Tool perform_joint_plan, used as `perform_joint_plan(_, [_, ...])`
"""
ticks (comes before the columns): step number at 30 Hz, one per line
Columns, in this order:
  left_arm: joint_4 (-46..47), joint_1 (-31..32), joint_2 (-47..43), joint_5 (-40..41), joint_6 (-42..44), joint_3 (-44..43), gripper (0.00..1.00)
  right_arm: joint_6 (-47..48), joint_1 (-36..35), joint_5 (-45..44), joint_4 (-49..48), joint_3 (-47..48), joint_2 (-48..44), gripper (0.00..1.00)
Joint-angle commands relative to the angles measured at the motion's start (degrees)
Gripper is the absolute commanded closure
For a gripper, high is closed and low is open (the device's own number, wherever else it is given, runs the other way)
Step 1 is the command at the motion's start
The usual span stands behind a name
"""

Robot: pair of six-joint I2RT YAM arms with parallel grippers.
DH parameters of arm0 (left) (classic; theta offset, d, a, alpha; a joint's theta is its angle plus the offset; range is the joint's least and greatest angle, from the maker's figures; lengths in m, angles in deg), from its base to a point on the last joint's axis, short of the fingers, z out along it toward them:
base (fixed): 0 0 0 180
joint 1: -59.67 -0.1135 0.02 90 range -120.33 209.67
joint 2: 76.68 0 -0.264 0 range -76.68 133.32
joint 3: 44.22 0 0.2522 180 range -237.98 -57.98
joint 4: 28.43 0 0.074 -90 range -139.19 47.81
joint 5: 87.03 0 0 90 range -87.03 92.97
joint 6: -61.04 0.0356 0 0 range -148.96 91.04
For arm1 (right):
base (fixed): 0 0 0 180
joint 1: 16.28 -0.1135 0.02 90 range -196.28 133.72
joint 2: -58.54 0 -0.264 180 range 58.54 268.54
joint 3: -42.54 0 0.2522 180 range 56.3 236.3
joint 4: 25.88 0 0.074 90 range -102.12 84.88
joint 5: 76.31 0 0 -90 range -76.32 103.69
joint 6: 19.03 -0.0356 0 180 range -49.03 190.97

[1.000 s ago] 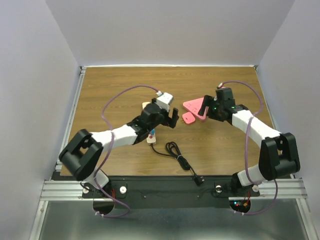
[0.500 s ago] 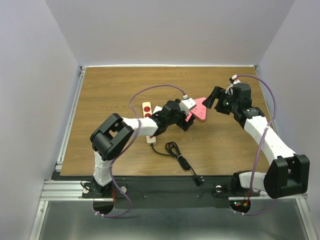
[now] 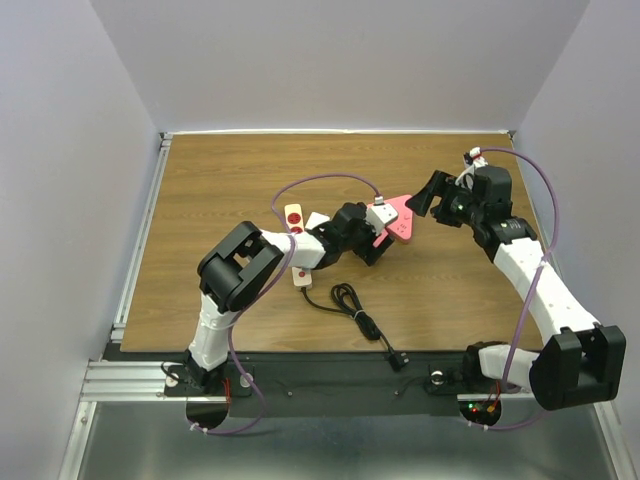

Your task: Insert the plug

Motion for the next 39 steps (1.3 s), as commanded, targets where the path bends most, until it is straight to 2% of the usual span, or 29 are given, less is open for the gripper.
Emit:
perform_joint_plan(1, [-0.31, 0.26, 0.32, 0.18, 2.57, -2.72, 0.07, 0.35, 0.59, 1.56, -2.79, 0.15, -1.8, 0.14])
perform_joint_plan(19, [-3.12, 0.26, 4.62, -0.25, 2.83, -6.49, 0.1, 0.53, 0.85, 2.44, -2.79, -1.7, -1.98, 0.14])
perform_joint_plan(21, [-3.91, 0.27, 5.33, -0.25, 2.83, -7.29, 0.11, 0.44, 0.85, 2.79, -2.79, -1.79, -2.24, 0.14])
perform_joint_plan(24, [-5.05, 0.18, 5.94, 0.1, 2.83, -8.34, 0.17, 0.44, 0.85, 2.79, -2.7, -1.79, -2.86, 0.14])
perform_joint_plan(27, [-7.68, 0.18, 6.73, 0.19, 3.27, -8.87, 0.33, 0.44, 0.85, 2.44, -2.61, -1.96, -3.38, 0.14])
perform_joint_plan(28, [-8.56, 0.26, 6.73, 0.36, 3.36, -8.26, 0.44, 0.44, 0.94, 2.44, -2.61, -2.05, -3.47, 0.14])
perform_joint_plan(30, [-8.57, 0.18, 6.3, 0.45, 3.28, -7.12, 0.56, 0.18, 1.03, 2.53, -2.7, -2.23, -3.56, 0.14])
perform_joint_plan(31, [-8.31, 0.18, 5.43, 0.71, 3.01, -6.5, 0.65, 0.18, 1.11, 2.79, -2.61, -2.4, -3.39, 0.14])
perform_joint_plan(33, [-7.35, 0.26, 4.19, 0.71, 2.66, -4.57, 0.75, 0.09, 1.2, 3.05, -2.7, -2.49, -3.47, 0.14])
perform_joint_plan(35, [-6.2, 0.18, 1.31, 1.06, 1.44, -1.95, 1.0, -0.09, 1.38, 3.49, -2.52, -2.49, -3.65, 0.14])
perform_joint_plan(39, [-0.41, 0.26, -5.73, 0.28, -1.38, 4.92, 1.0, -0.53, 2.26, 3.06, -1.3, -2.32, -4.53, 0.14])
